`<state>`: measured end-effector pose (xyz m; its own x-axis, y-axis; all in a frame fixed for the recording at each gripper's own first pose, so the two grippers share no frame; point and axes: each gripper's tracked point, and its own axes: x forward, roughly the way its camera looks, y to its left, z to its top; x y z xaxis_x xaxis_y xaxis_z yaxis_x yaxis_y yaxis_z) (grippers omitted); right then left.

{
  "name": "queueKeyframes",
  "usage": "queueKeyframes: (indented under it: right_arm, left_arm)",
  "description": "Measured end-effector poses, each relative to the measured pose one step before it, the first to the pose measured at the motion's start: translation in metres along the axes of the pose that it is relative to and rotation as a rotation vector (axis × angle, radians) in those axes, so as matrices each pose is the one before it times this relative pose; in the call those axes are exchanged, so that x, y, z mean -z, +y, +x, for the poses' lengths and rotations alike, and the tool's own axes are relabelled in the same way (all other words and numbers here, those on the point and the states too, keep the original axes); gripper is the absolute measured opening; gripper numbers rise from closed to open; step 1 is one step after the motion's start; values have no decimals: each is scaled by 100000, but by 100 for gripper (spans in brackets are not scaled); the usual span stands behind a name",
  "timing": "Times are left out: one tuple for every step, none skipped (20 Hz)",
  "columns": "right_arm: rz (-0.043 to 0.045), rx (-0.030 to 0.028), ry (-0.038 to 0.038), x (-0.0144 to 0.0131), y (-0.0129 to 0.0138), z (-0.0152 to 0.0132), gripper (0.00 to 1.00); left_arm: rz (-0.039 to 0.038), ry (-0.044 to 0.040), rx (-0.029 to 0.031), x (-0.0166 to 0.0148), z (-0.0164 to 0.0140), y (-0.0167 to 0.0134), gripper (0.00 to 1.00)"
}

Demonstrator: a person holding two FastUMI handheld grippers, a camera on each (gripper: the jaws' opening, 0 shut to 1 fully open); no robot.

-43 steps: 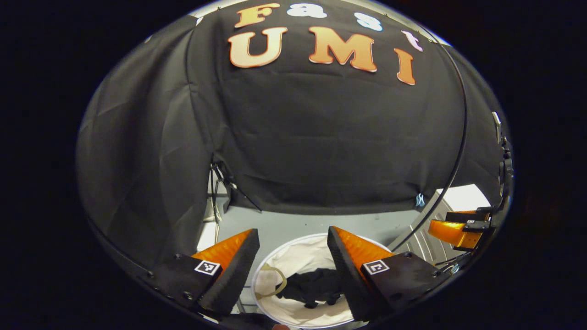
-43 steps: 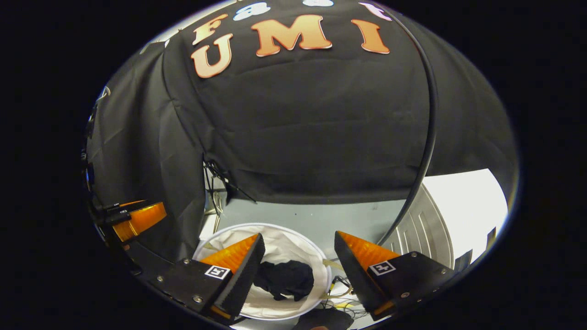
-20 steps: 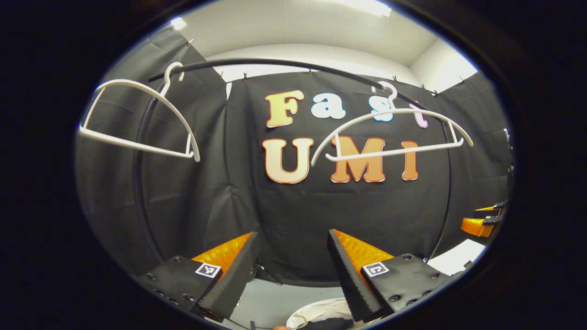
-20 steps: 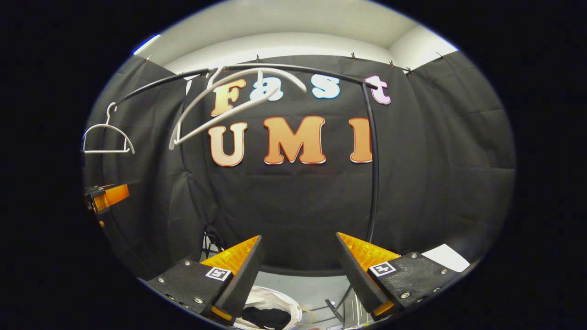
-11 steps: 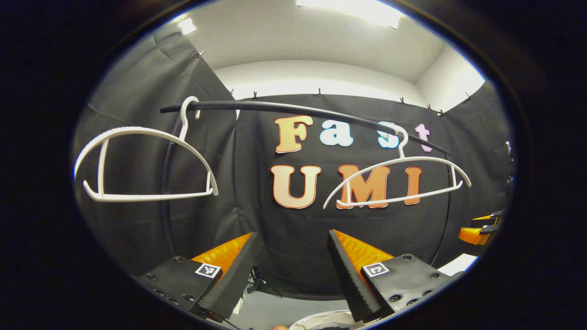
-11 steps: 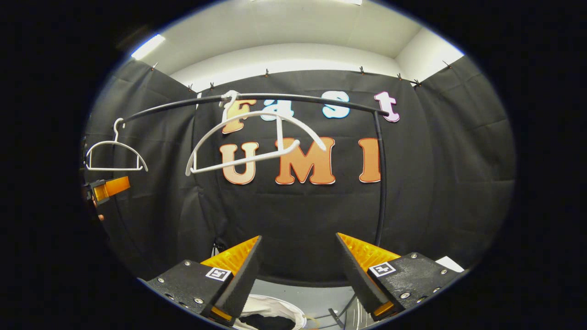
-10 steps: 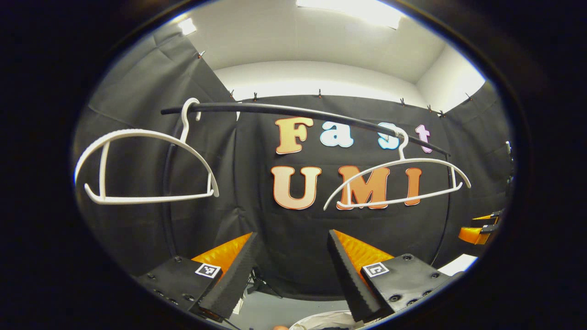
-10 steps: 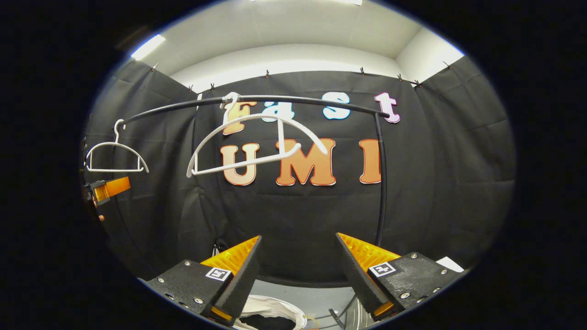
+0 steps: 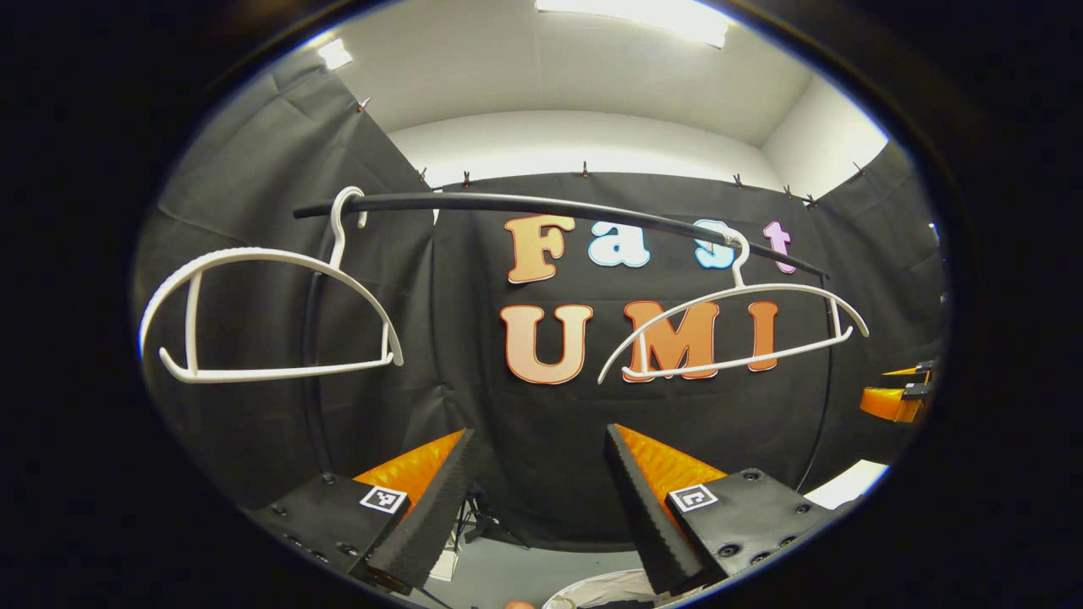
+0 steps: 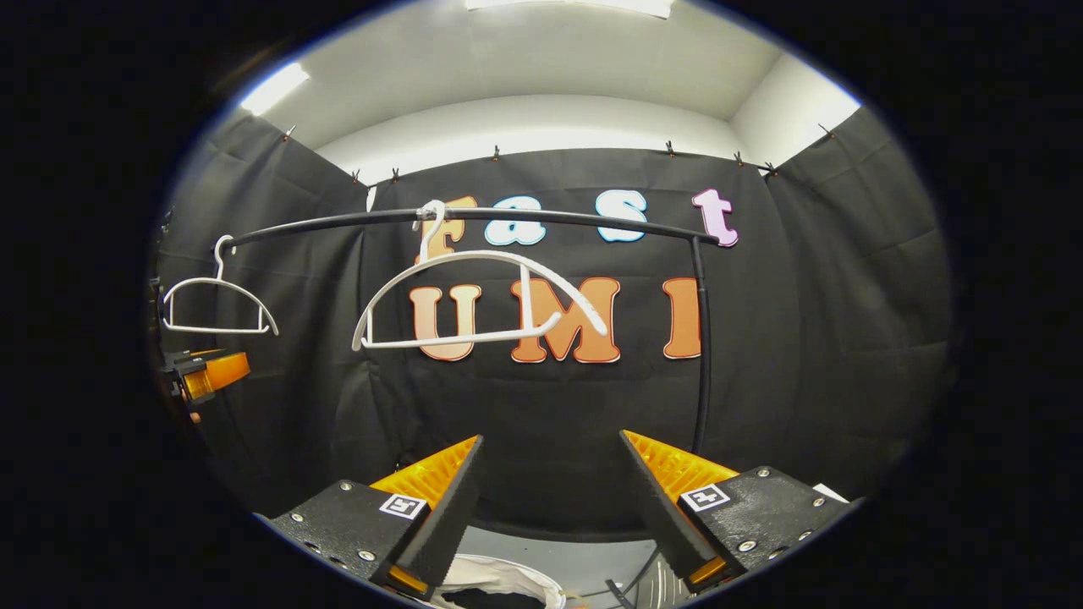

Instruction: Grasp the clothes on the hanger with both hands and then place them into the laundry hamper below.

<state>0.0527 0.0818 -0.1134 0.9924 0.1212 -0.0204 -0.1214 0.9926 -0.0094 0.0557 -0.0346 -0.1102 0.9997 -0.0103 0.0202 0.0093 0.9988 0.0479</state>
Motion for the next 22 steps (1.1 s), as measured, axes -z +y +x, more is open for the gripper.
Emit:
queueKeyframes:
  right_arm:
    - [148,185,-185,-60,-116,22,100]
    - [34,107,-468,-141,-163,139,100]
    - [-78,203,-335,-94,-160,-36,100]
    - [-117,287,-190,-8,-96,-42,100]
    - [-145,181,43,46,-179,12,100]
    - [-132,89,214,59,-87,68,100]
    - [153,60,78,-20,-59,-29,100]
    - [99,-71,48,-78,30,-76,100]
    - [35,-279,-15,-85,-67,-44,100]
    - [209,-242,-126,-104,48,-28,100]
    - [314,39,-209,-112,-14,-61,100]
    - [89,227,-462,-267,-53,78,100]
    - [-181,191,-490,-148,-13,49,100]
    - [-286,-3,-357,-171,92,-27,100]
    - [-174,-349,-232,-126,111,-9,93]
    - [-51,-586,-238,3,178,-61,100]
    - [99,-407,-221,-124,100,-101,100]
    - [154,-182,-133,30,37,-76,100]
    - [0,-299,-107,-95,-12,-31,100]
    - [-67,-65,-110,29,102,-78,100]
    - [-351,-219,141,50,38,123,100]
    - [-399,-285,316,147,68,1,100]
  left_arm:
    - [123,-369,255,-273,-112,-40,94]
    - [189,-451,95,-292,-111,-76,94]
    - [274,-362,1,-213,-12,-52,93]
    - [291,-251,166,-220,-82,-101,93]
    - [188,-88,220,-59,15,-92,96]
    - [169,-64,199,-72,58,-143,93]
    - [161,-80,87,-34,102,-60,93]
    - [-32,-103,44,-82,49,-47,93]
    - [-280,105,120,48,2,-56,94]
    - [-272,398,710,46,14,-238,94]
    - [-25,457,838,102,103,-339,94]
    - [426,222,463,4,4,-183,94]
    - [644,-148,101,-56,-46,14,94]
    - [443,-447,-242,-162,-74,40,94]
    - [296,-389,29,-202,-48,-37,94]
    - [446,116,453,-62,-118,-161,94]
    - [362,161,205,20,26,-69,94]
    - [349,15,25,-70,-79,47,94]
    - [96,-74,-251,-39,-19,122,93]
    - [-86,-205,-22,-124,-75,-45,93]
    - [-239,7,-44,-45,86,-65,94]
    - [-187,54,-100,-59,6,1,94]
